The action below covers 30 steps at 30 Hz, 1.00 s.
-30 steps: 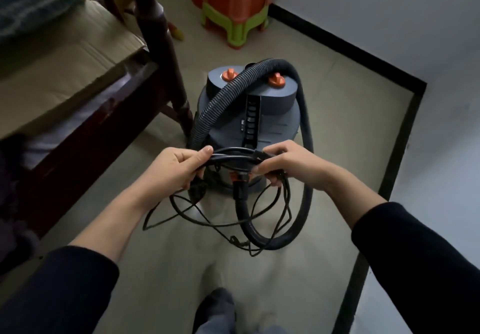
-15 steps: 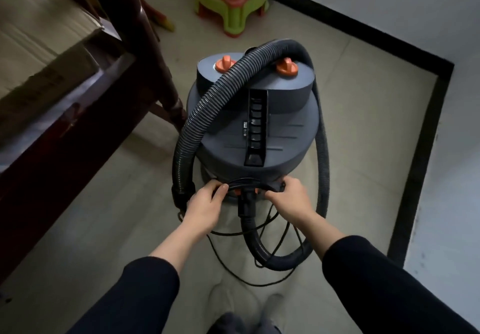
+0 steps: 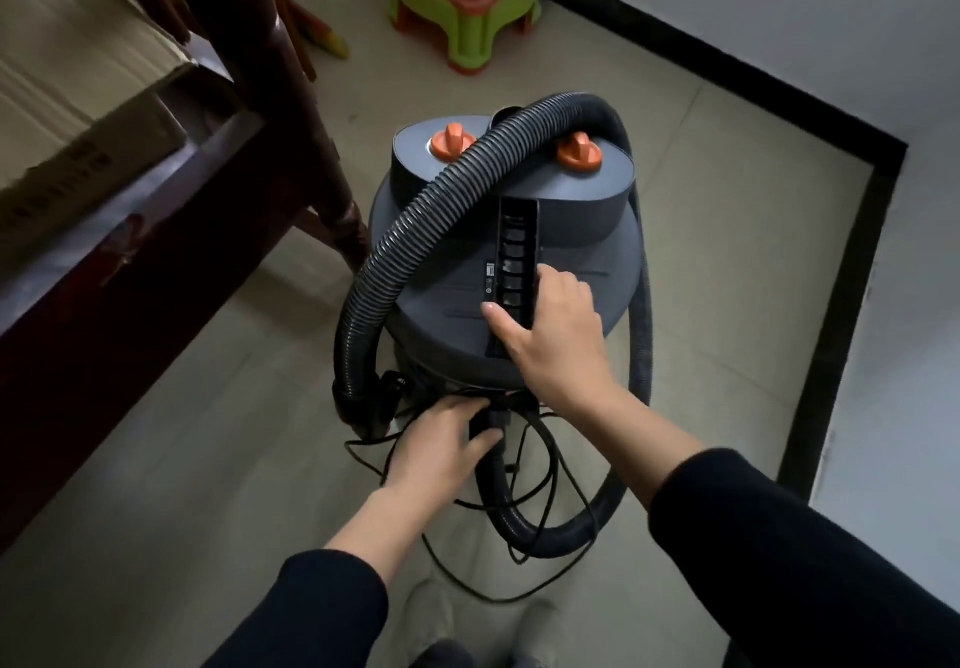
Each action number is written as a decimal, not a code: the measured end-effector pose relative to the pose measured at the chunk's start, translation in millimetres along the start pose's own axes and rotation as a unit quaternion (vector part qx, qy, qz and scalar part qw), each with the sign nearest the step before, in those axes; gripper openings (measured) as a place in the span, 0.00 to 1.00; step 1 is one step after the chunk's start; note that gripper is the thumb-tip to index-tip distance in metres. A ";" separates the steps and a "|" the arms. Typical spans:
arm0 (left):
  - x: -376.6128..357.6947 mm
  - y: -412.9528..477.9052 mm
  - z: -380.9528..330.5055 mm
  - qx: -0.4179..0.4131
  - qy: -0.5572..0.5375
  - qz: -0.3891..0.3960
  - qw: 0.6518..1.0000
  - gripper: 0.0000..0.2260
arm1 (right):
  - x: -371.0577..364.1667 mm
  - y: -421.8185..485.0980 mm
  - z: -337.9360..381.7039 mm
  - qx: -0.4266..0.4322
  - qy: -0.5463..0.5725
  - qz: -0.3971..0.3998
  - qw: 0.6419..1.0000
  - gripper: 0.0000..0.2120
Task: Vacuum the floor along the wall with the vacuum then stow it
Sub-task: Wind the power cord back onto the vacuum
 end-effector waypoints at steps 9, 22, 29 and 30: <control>-1.5 17.1 -7.4 -0.024 0.070 -0.011 0.997 0.15 | 2.6 30.5 14.4 0.021 -0.045 0.031 0.998 0.24; -19.7 102.7 -66.1 0.019 0.071 -0.036 0.997 0.15 | 35.1 131.5 -8.9 0.130 -0.069 0.097 0.984 0.26; -14.4 160.3 -87.7 0.043 0.065 -0.062 0.995 0.13 | 40.5 194.5 -9.0 0.154 -0.054 0.104 0.981 0.28; -9.9 167.9 -90.2 0.045 0.060 -0.070 0.995 0.13 | 40.9 204.6 -6.8 0.158 -0.054 0.104 0.981 0.28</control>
Point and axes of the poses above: each hand's wrist, its own y-axis towards the middle knuckle, its own x-axis out of the back of the hand, z = x × y, the point moved 7 cm from there along y, towards the middle knuckle, and after that the axes turned 6 degrees about -y, right-handed, at the moved point
